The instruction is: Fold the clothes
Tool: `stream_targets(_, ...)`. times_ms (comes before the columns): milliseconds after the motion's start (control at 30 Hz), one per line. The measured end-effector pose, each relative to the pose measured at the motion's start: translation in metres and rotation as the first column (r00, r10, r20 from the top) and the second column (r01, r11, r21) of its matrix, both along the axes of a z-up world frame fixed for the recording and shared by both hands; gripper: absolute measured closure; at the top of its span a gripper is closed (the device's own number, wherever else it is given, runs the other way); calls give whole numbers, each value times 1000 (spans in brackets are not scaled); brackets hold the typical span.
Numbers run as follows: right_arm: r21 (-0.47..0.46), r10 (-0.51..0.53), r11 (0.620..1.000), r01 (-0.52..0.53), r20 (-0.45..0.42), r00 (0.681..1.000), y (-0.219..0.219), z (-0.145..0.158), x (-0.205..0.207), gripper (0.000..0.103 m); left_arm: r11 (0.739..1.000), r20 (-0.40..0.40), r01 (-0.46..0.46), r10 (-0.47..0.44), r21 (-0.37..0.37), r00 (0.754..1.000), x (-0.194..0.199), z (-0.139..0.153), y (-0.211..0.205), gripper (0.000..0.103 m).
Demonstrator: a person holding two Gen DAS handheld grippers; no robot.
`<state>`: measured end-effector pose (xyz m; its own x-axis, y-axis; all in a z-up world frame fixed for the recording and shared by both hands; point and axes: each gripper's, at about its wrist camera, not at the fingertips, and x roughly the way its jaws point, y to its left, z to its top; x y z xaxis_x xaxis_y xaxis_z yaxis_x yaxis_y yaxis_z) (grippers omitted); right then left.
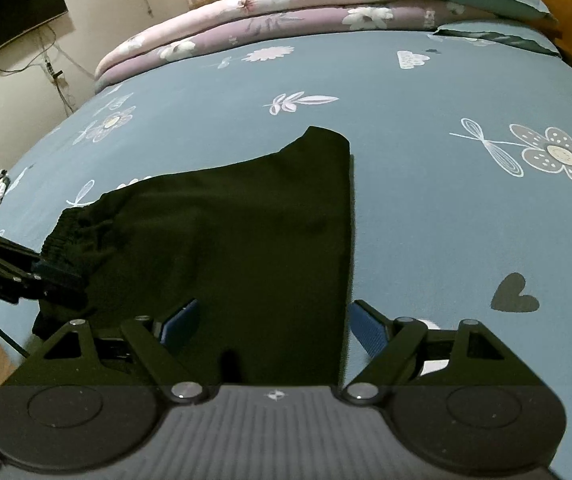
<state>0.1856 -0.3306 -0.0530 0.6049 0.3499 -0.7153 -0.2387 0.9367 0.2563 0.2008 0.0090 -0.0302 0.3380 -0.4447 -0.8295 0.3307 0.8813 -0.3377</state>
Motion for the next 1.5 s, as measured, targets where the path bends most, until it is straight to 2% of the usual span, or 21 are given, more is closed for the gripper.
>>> stream_targets(167,14,13,1000,-13,20,1000,-7,8,7,16,1000,34,-25,26,-13,999,-3,17,0,56)
stream_targets(333,44,27,999,-28,25,999,-7,12,17,16,997,-50,-72,72,12,996,-5,-3,6,56)
stream_targets(433,36,33,999,-34,28,999,-3,16,23,16,994,18,-100,101,-43,995,-8,18,24,53)
stream_targets(467,36,30,999,-31,31,999,0,17,24,16,992,46,-113,116,-61,992,-9,24,31,50)
stream_targets(500,38,25,999,-27,33,999,2,18,25,16,987,59,-140,145,-81,988,-8,26,43,42)
stream_targets(567,41,17,999,-18,38,999,7,21,26,16,975,79,-188,198,-121,977,-7,28,66,38)
stream_targets(767,28,-36,999,35,27,999,24,26,21,14,947,-74,-226,214,-228,974,8,-19,103,38)
stream_targets(967,16,-127,992,127,-17,992,49,27,14,14,905,-223,-272,206,-326,953,23,-66,139,34)
stream_targets(1133,-11,-175,985,175,-19,984,75,32,13,14,878,-231,-216,125,-427,965,44,-80,138,31)
stream_targets(1300,-34,-191,981,191,-8,982,97,41,14,13,838,-249,-204,85,-507,965,61,-93,140,30)
stream_targets(1467,-63,-185,981,184,2,983,113,49,14,13,824,-247,-191,65,-533,967,65,-97,137,31)
stream_targets(1500,-70,-182,981,182,5,983,116,52,15,13,830,-242,-177,52,-529,969,62,-96,135,31)
